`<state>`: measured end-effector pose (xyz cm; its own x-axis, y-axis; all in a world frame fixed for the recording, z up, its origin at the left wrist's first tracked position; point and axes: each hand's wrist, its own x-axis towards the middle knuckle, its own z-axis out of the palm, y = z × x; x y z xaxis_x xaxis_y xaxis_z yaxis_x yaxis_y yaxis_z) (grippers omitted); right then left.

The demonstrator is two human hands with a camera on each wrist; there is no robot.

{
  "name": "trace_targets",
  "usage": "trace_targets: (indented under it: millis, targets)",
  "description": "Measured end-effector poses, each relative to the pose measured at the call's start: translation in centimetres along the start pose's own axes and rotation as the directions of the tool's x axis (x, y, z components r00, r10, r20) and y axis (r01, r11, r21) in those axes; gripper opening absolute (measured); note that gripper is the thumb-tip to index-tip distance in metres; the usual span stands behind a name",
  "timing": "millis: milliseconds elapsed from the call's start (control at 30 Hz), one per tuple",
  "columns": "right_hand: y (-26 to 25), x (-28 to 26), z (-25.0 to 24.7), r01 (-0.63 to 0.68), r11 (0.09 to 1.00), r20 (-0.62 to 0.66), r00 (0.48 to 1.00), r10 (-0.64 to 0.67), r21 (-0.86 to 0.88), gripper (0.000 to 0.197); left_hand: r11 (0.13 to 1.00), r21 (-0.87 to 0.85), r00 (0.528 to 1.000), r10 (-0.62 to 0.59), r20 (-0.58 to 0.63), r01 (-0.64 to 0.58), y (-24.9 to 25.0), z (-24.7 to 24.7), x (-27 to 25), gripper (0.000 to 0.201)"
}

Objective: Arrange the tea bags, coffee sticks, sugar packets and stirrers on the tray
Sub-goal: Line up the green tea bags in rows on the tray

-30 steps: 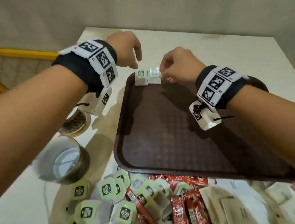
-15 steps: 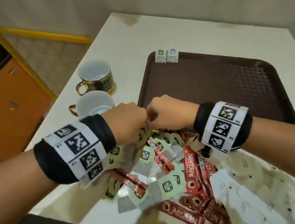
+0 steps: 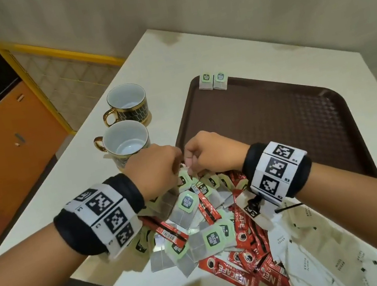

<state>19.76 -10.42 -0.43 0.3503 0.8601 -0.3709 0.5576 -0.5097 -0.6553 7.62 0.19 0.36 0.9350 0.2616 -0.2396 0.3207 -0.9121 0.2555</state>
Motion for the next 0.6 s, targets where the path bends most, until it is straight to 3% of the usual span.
trace_targets:
  millis: [67, 167, 333, 467, 600]
  targets:
    - [0.3, -0.5, -0.8, -0.011, 0.995, -0.026, 1.000, 0.013, 0.095, 0.002, 0.998, -0.061, 1.000, -0.015, -0.023, 0.014, -0.1, -0.3, 0.0, 0.028]
    - [1.1, -0.9, -2.1, -0.026, 0.980, -0.065, 0.997, 0.040, 0.198, 0.002, 0.989, -0.144, 0.999, -0.028, -0.026, 0.024, -0.1, -0.5, 0.0, 0.014]
    - [2.9, -1.3, -4.4, -0.023, 0.964, -0.192, 0.978, 0.076, 0.266, 0.011, 0.989, -0.141, 0.999, -0.041, -0.026, 0.037, -0.2, -1.0, 0.3, 0.016]
    - [5.3, -0.6, -8.0, -0.047, 0.912, -0.326, 0.925, 0.194, 0.408, 0.011, 0.965, -0.256, 0.994, -0.079, -0.076, 0.058, 1.2, -4.0, 1.1, 0.017]
    - [8.1, 2.1, -11.8, -0.036, 0.872, -0.467, 0.834, 0.295, 0.488, 0.010, 0.947, -0.321, 0.969, -0.090, -0.231, 0.011, 3.9, -8.2, 5.4, 0.020]
